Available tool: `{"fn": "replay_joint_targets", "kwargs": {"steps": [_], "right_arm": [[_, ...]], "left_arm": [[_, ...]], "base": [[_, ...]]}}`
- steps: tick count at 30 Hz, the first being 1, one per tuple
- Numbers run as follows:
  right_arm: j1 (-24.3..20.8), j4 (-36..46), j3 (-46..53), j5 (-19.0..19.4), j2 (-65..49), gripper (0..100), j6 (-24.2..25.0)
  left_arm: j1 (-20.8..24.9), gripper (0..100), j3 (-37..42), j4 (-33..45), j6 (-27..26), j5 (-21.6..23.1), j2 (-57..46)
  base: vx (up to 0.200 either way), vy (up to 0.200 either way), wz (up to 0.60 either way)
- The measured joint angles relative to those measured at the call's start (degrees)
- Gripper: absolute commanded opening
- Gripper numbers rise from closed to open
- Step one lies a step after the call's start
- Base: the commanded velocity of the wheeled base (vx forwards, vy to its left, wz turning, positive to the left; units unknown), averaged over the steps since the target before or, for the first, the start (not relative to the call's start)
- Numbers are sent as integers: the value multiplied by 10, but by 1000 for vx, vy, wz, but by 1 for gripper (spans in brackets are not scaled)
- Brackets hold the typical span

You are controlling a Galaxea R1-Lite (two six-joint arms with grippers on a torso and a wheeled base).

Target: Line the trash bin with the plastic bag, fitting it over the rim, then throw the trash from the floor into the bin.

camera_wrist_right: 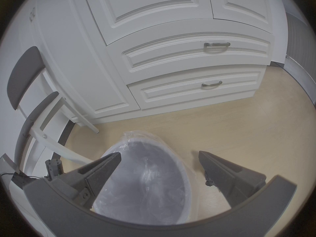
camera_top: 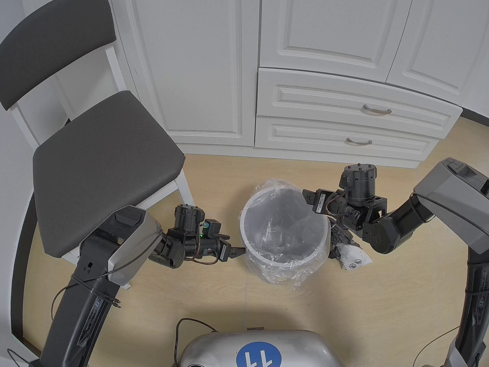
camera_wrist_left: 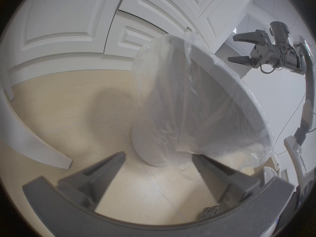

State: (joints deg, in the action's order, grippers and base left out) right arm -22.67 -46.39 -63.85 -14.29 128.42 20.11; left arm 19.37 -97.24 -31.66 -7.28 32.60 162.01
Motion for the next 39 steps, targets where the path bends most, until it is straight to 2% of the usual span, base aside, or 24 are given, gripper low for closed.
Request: {"fn": "replay_joint_targets", "kwargs": {"steps": [6, 14, 20, 22, 26, 31, 39], "right_arm": [[14, 4, -9, 0, -2, 100, 0], [20, 41, -16, -1, -4, 100, -2], [26, 96, -40, -5, -4, 100, 0], [30, 106, -55, -6, -2, 100, 1], [38, 122, -94, -7, 11, 100, 14], [45, 175, -173, -8, 41, 100, 63], [50, 357, -348, 2, 96, 100, 207]], "left_arm": [[-1, 100, 11, -4, -31, -33, -5], [18, 100, 74, 16, -64, -125, -47], [42, 100, 142, 47, -90, -252, -106], [48, 100, 170, 53, -98, -272, -127], [54, 100, 221, 57, -116, -281, -162], [62, 100, 273, 59, -123, -292, -203], [73, 100, 348, 53, -125, -304, -263]], "base": [[0, 0, 0], [0, 0, 0], [0, 0, 0], [0, 0, 0], [0, 0, 0], [0, 0, 0], [0, 0, 0]]}}
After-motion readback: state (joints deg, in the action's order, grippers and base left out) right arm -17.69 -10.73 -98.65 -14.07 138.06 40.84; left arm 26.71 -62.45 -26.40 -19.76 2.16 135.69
